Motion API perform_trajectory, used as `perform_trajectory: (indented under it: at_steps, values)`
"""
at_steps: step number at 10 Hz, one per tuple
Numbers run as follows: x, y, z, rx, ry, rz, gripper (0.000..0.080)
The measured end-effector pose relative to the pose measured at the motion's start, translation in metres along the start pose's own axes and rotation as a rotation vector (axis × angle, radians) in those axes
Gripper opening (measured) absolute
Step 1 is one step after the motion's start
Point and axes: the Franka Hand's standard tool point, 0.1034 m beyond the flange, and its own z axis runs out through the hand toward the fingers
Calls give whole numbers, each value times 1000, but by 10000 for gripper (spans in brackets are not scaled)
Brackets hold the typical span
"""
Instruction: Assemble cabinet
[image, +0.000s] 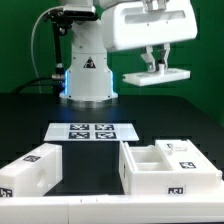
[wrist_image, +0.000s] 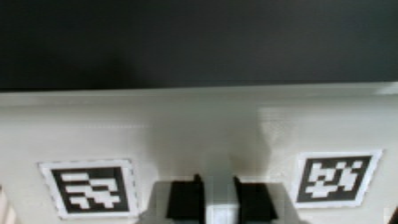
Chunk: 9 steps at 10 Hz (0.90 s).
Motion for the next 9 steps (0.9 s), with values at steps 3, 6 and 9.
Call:
perform_trajectory:
  at_steps: [3,6,9]
  values:
    - [2,9,-2,27,-26,-64,66]
    - [40,42,-10,128,-1,-149,66]
    - [68,63,-12,116,40,-320,66]
